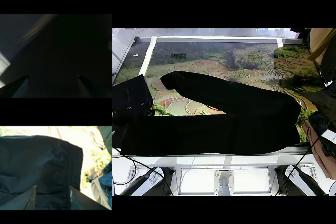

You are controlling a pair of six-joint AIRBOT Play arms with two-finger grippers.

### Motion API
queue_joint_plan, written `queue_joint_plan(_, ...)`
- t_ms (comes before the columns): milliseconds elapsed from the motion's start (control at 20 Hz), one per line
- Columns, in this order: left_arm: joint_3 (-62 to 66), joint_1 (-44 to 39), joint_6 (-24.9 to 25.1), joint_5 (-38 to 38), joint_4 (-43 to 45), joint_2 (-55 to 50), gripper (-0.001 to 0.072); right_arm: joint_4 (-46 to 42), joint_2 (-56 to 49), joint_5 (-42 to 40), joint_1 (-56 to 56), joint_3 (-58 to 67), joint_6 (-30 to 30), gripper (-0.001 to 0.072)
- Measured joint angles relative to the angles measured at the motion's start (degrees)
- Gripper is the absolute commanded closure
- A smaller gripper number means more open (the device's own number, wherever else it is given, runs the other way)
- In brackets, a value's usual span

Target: Fold the clothes and pants, and hang the long-sleeved shirts on hangers.

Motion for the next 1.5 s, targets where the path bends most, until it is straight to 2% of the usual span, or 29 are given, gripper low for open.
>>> queue_joint_plan(200, 16.68, -3.69, 4.87, 1.22, -17.94, -12.55, 0.0124, 0.00, 0.00, -0.79, 0.00, 0.00, -0.17, 0.0261)
queue_joint_plan(400, 29.77, -7.50, 5.88, -2.36, -26.88, -26.64, 0.0122, 0.02, 0.00, -1.62, 0.00, 0.00, -1.84, 0.0261)
queue_joint_plan(600, 34.60, -10.49, 5.49, -1.09, -36.28, -35.89, 0.0122, 0.00, 0.00, -3.08, 0.00, 0.00, -3.06, 0.0261)
queue_joint_plan(850, 36.00, -13.70, 5.95, 4.35, -43.28, -41.94, 0.0124, 0.00, 0.00, -4.11, 0.00, 0.00, -3.48, 0.0262)
queue_joint_plan(1100, 36.30, -16.87, 6.38, 11.93, -46.21, -44.96, 0.0125, 0.00, 0.00, -4.17, 0.00, 0.00, -3.56, 0.0261)
queue_joint_plan(1500, 36.35, -14.95, 6.16, 14.80, -47.10, -45.05, 0.0125, 0.00, 0.00, -3.45, 0.00, 0.00, -3.61, 0.0261)
